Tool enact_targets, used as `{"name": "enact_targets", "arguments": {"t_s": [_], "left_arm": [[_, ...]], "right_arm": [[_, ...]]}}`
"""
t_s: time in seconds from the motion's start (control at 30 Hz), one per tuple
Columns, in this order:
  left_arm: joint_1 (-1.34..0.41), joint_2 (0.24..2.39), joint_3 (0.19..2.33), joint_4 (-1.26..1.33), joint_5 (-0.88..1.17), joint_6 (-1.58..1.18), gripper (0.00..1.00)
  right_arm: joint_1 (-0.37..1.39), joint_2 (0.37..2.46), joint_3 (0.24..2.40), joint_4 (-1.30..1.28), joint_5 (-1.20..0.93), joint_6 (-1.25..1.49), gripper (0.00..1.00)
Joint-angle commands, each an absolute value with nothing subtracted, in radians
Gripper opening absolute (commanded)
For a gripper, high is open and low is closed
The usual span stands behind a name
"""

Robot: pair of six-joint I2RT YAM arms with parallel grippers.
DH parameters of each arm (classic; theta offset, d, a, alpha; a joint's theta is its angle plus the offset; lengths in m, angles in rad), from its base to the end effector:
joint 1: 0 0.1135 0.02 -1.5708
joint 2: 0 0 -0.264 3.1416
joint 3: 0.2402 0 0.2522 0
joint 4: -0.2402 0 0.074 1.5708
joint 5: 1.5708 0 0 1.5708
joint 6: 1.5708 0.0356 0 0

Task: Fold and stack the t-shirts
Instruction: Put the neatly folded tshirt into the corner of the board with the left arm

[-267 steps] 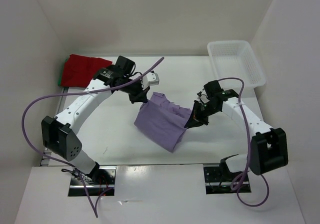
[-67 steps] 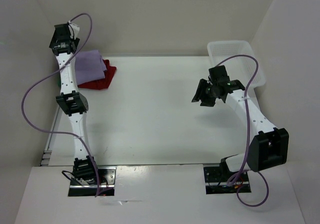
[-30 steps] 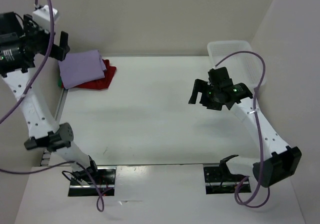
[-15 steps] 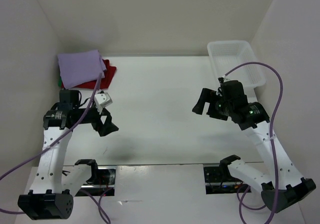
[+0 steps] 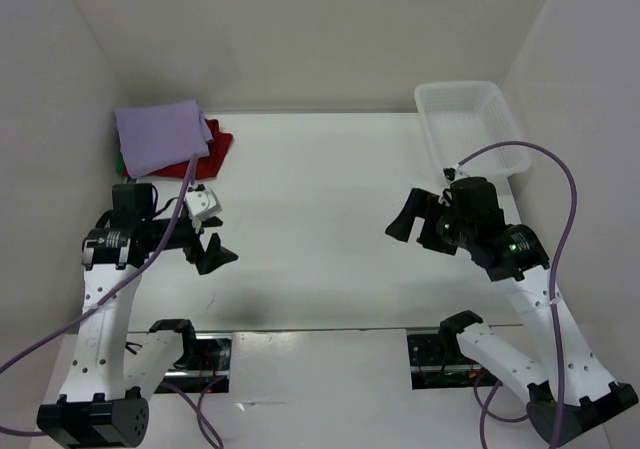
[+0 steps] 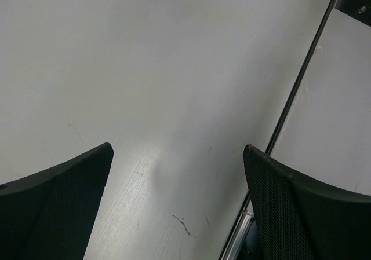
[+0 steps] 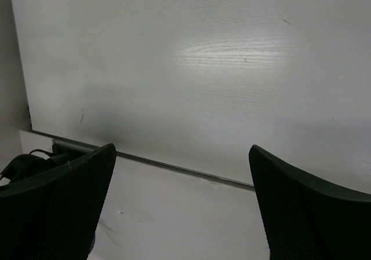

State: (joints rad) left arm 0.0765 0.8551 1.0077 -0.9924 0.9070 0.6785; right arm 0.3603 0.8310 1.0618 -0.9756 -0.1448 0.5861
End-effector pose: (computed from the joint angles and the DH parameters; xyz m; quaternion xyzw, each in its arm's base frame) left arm 0.1455 -0.0170 0.3378 0.3985 0.7554 -0.2619 0.4495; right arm 0.1358 0.0567 0.3489 0.0741 0.9110 0.2414 0.3261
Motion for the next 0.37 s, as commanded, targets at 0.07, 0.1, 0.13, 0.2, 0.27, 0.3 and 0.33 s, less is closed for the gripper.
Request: {"name": "enact_targets", "arguments": {"t_s": [0.07,0.1,0.13,0.2,0.27,0.3,0.33], "left_arm": [[0.083,0.844,1.005,-0.969,0.969,0.712,1.0],[0.083,0.844,1.005,-0.969,0.969,0.712,1.0],[0.083,0.835,1.005,-0.969,0.969,0.712,1.0],[0.083,0.834,1.005,-0.969,0.969,0.712,1.0],[0.083,0.825,1.005,-0.969,0.969,0.703,1.0],[0.083,0.825,1.005,-0.96,0.96,0.703,1.0],[0.083,0.825,1.005,-0.96,0.96,0.693,1.0]], "right_arm": [[0.367,0.802,1.045,-0.957,-0.164,0.614,1.0],[0.367,0.802,1.045,-0.957,-0.164,0.614,1.0],[0.367,0.802,1.045,-0.957,-0.164,0.614,1.0],[0.367,0.802,1.045,-0.957,-0.173,0.614,1.0],[0.367,0.802,1.045,-0.957,-0.173,0.614,1.0],[0.367,0.802,1.045,-0.957,-0.164,0.614,1.0],[0.367,0.802,1.045,-0.957,-0.15,0.614,1.0]]}}
